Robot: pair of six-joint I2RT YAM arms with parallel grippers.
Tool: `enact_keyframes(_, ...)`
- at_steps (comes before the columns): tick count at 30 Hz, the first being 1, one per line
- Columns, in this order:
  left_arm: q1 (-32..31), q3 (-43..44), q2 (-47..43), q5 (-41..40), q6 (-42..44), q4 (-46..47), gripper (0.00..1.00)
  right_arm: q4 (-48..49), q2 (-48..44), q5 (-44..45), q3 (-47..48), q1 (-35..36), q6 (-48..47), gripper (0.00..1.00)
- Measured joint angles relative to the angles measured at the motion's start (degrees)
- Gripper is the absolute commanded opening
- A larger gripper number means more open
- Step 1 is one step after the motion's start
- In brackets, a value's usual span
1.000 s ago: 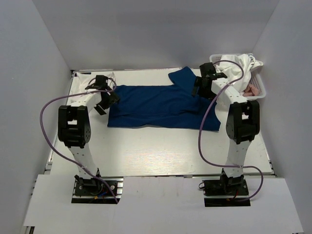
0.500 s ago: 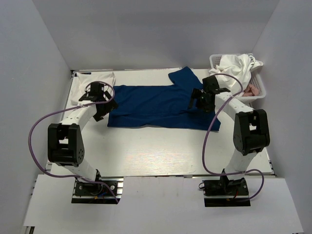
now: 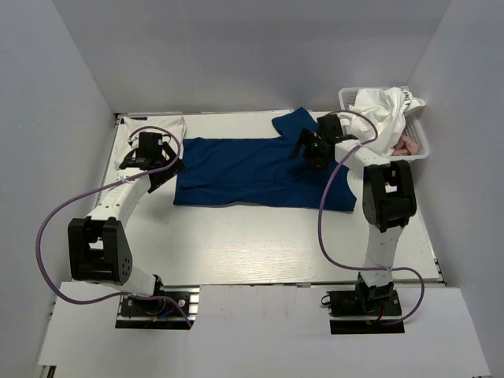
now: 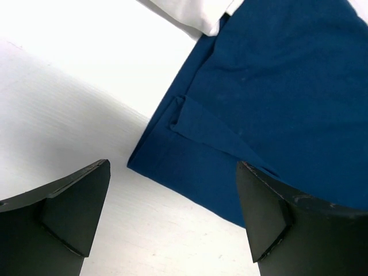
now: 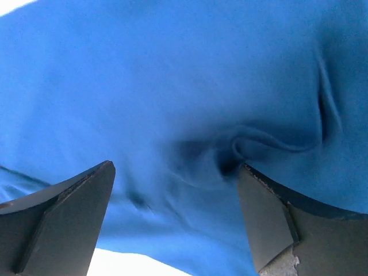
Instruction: Fold and stack the t-shirts
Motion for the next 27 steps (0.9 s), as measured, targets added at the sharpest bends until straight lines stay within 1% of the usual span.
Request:
enact_keyframes(1, 0.0, 0.0, 0.0, -0.24, 0.15, -0.15, 1.0, 1.86, 1.99, -0.61, 2.58, 0.17, 0.37, 0.9)
enact_keyframes(5, 0.07, 0.02, -0.04, 0.33, 0.79, 0.2, 1.0, 2.29, 10.71, -2.32, 17.42, 0.57, 0.72, 0.9)
enact_keyframes(6, 0.07, 0.02, -0.07, 0.74, 1.01, 0.46, 1.0, 2.82, 11.37, -2.19, 19.04, 0.68, 0.7, 0.9)
enact_keyframes(8, 0.07, 0.02, -0.11, 1.77, 1.42, 1.64, 1.0, 2.6, 9.99, -1.25, 18.45, 0.76, 0.46, 0.9)
enact_keyframes(10, 0.09, 0.02, -0.13, 3.45, 1.92, 3.39, 1.0, 2.78, 6.03, 0.57, 14.01, 0.7, 0.11, 0.9)
enact_keyframes(13, -0.13, 0.02, 0.24, 7.19, 2.86, 7.1, 1.0, 1.7, -4.11, 4.98, 1.79, 0.39, -0.55, 0.9)
enact_keyframes(17, -0.46, -0.11, 3.96, 17.4, 3.74, 15.23, 1.0, 1.75, -18.03, 9.46, -14.27, -0.85, -1.29, 0.9)
enact_keyframes(19, -0.55, -0.13, 7.74, 23.04, 3.96, 20.02, 1.0, 1.9, -21.66, 10.14, -19.47, -1.81, -1.53, 0.9)
enact_keyframes(21, -0.57, -0.31, 12.41, 27.58, 4.13, 23.91, 1.0, 1.86, -22.43, 10.1, -22.58, -2.91, -1.86, 0.9)
enact_keyframes(24, -0.79, -0.42, 19.32, 31.76, 4.15, 26.73, 1.0, 2.14, -19.71, 9.25, -24.33, -4.31, -2.4, 0.9)
enact_keyframes(26, -0.81, -1.42, 21.94, 33.27, 4.22, 27.47, 1.0, 2.69, -17.79, 9.16, -25.03, -4.79, -2.49, 0.9)
enact_keyframes(27, -0.76, -2.05, 21.7, 34.25, 4.35, 28.46, 1.0, 2.8, -17.27, 9.22, -25.7, -4.94, -2.51, 0.9)
